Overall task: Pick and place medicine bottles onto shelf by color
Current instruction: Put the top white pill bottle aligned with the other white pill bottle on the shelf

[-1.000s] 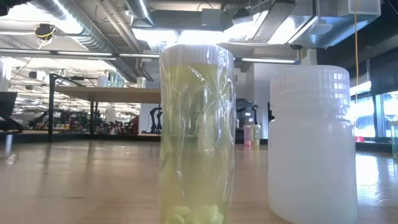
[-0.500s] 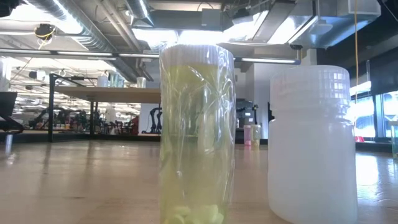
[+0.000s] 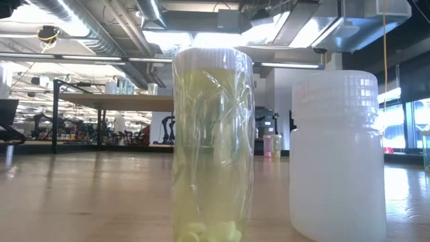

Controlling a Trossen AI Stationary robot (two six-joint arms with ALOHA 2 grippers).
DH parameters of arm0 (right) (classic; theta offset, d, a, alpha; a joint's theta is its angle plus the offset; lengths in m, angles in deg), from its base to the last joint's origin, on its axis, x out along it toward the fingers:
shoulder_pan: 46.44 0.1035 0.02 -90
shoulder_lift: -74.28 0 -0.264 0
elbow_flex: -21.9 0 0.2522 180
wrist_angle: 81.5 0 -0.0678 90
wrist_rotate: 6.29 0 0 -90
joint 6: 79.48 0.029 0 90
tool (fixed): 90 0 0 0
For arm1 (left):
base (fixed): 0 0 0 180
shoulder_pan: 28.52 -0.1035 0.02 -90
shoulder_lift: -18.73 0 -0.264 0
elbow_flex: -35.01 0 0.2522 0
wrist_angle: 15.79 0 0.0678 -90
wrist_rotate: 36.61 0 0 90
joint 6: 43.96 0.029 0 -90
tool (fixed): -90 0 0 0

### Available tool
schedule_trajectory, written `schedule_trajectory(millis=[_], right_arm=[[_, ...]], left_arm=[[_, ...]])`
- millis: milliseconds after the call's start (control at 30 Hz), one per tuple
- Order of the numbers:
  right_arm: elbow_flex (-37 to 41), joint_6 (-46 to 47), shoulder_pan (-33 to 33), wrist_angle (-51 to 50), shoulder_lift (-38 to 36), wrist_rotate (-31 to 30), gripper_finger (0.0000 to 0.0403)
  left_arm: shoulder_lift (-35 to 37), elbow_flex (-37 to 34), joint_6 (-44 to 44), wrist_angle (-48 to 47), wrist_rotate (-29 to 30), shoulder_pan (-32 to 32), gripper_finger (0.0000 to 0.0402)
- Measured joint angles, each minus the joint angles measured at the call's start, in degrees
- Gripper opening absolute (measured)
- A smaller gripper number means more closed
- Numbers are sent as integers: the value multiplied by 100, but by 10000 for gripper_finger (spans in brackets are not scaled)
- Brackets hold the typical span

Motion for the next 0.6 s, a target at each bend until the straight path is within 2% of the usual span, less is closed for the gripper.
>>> schedule_trajectory(millis=[200,400,533,600], right_arm=[[0,48,-7,-9,0,2,145],[0,-120,-9,-77,0,-25,192],[-2,-545,-9,-157,118,-370,225],[-2,-694,-9,-200,234,-351,234]], left_arm=[[0,0,0,6,0,0,219],[0,0,0,7,0,0,219],[0,0,1,7,0,-2,219],[0,0,1,8,-2,-2,219]])
